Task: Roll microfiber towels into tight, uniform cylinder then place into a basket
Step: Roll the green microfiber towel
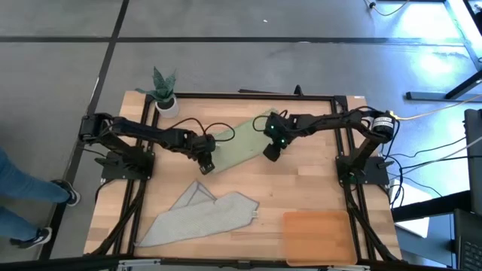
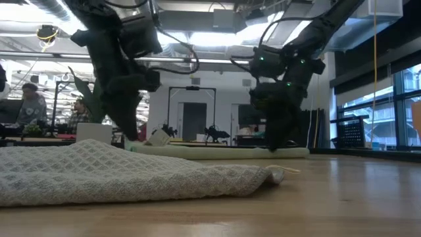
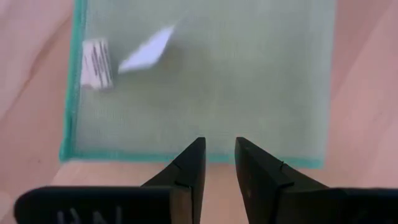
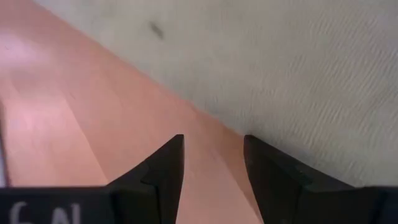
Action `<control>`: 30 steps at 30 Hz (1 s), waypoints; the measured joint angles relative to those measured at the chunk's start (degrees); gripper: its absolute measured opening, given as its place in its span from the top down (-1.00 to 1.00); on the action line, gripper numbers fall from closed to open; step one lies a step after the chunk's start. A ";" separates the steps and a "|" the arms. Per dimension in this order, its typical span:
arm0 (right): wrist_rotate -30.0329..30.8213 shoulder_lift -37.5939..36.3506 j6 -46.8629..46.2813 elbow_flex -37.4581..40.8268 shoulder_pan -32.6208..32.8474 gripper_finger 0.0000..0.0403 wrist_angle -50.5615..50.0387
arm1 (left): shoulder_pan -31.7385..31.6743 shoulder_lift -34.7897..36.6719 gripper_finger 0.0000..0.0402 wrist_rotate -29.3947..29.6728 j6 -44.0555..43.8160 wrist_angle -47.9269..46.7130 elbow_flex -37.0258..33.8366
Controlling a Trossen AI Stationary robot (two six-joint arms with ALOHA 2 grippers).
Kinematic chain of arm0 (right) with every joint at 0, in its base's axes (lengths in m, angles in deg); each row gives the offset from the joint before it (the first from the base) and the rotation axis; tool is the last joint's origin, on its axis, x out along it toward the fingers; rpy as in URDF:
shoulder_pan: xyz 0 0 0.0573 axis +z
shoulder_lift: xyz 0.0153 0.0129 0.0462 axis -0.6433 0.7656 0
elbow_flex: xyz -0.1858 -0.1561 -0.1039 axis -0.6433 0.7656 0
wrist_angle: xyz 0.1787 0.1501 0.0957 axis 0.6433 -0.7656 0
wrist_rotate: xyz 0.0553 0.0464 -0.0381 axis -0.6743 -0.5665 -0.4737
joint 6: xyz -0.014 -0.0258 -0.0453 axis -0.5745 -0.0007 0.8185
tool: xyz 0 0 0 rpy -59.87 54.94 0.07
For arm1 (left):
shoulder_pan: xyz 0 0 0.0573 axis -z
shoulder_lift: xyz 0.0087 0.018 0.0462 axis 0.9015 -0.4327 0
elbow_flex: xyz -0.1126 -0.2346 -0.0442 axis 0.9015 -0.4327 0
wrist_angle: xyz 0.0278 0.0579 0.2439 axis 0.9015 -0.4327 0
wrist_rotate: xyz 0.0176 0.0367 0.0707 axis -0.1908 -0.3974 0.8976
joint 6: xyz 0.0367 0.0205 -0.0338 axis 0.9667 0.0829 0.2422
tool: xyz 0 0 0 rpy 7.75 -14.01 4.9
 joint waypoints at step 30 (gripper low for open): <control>4.79 0.07 1.43 2.95 -1.87 0.17 5.92 | 5.68 -2.73 0.61 -10.27 -6.64 15.32 -3.50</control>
